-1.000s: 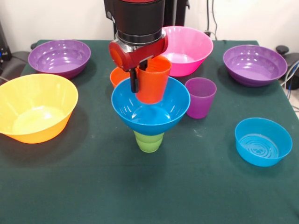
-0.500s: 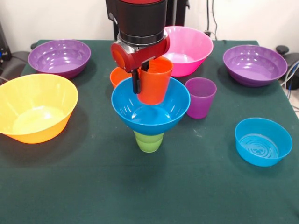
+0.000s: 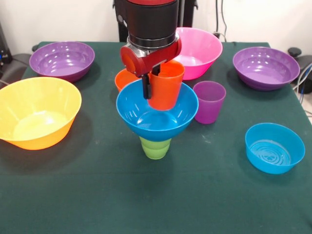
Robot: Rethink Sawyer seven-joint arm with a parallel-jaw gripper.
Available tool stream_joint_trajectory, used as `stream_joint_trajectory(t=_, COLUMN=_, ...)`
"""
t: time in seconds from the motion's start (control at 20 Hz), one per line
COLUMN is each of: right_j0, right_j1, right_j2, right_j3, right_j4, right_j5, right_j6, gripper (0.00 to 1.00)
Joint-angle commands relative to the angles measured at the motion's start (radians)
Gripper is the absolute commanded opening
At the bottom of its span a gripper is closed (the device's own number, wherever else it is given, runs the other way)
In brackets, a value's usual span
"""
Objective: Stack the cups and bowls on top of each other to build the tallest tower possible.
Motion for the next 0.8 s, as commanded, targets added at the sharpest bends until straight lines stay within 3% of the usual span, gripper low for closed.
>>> stream_joint_trajectory(t=0.05, right_j0=-0.007, right_j1=0.027, right_j2=0.052, right_j3=-0.036, right_j4=-0.080, right_j5=-0.049, right_j6=-0.102, gripper=0.00)
stream_joint_trajectory(t=0.8, right_j0=-0.017, right_j1=0.051, right_j2=0.067, right_j3=-0.060, right_j4=-0.107, right_j5=-0.042, right_j6=-0.117, gripper=0.00)
